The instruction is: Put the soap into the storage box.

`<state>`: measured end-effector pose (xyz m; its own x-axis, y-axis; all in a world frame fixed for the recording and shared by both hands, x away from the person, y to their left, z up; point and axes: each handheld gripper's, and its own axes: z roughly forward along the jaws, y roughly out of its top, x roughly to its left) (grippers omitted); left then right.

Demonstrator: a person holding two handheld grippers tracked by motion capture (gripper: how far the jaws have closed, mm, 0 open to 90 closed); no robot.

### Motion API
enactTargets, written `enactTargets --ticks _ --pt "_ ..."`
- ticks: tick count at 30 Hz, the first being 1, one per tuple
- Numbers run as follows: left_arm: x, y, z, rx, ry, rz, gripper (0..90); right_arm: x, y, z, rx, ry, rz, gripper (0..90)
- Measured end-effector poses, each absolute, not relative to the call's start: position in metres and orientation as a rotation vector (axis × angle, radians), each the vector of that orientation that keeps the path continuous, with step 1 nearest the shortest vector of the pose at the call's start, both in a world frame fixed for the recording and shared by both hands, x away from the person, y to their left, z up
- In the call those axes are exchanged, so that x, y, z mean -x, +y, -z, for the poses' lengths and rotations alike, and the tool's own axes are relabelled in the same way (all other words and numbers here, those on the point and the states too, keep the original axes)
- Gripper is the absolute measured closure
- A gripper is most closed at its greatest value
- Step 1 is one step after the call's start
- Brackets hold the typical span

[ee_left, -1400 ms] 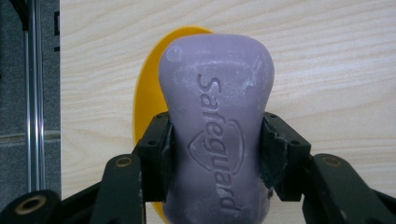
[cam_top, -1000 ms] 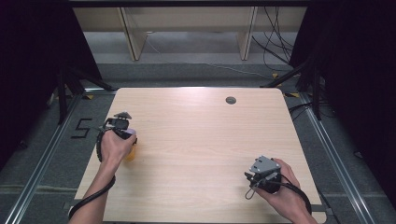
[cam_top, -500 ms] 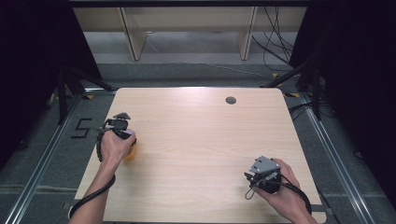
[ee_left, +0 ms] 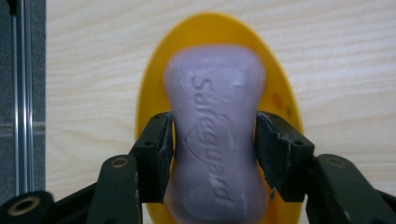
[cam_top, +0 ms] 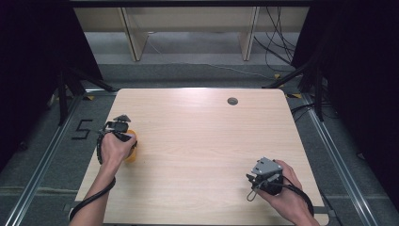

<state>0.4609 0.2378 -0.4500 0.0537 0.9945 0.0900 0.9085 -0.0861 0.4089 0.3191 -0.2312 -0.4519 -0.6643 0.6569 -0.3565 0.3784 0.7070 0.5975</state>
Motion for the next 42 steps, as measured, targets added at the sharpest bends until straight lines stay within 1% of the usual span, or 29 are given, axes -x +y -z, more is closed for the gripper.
enactTargets --ticks 3,5,9,12,14,19,23,30,34,40,42 --pt "-0.46 0.238 0.439 -2.098 1.905 -0.548 46.4 -0.319 -0.231 0.452 -0.788 2.352 -0.654 39.6" --pt "-0.459 0.239 0.433 -2.095 1.898 -0.541 44.3 -0.318 -0.23 0.452 -0.793 2.349 -0.657 39.6" --pt "-0.453 0.238 0.427 -2.079 1.885 -0.576 41.2 -0.318 -0.231 0.452 -0.789 2.352 -0.656 39.5" --pt "-0.446 0.239 0.423 -2.061 1.857 -0.573 39.8 -0.319 -0.231 0.452 -0.789 2.352 -0.657 39.5" --pt "-0.44 0.24 0.421 -2.068 1.825 -0.594 37.1 -0.318 -0.231 0.452 -0.789 2.352 -0.656 39.5" --pt "-0.421 0.241 0.414 -2.05 1.748 -0.582 34.7 -0.319 -0.231 0.452 -0.79 2.348 -0.656 39.3" --pt "-0.41 0.241 0.414 -2.015 1.712 -0.533 33.0 -0.319 -0.231 0.452 -0.786 2.35 -0.658 39.3" --pt "-0.387 0.241 0.417 -2.002 1.656 -0.509 32.3 -0.319 -0.231 0.452 -0.787 2.347 -0.655 39.3" --pt "-0.373 0.242 0.422 -1.988 1.632 -0.501 32.3 -0.319 -0.231 0.452 -0.777 2.352 -0.659 39.2" --pt "-0.354 0.247 0.435 -1.975 1.606 -0.44 32.3 -0.319 -0.231 0.452 -0.79 2.348 -0.654 39.1" --pt "-0.348 0.246 0.44 -1.959 1.613 -0.45 32.3 -0.319 -0.231 0.452 -0.79 2.347 -0.654 39.1"
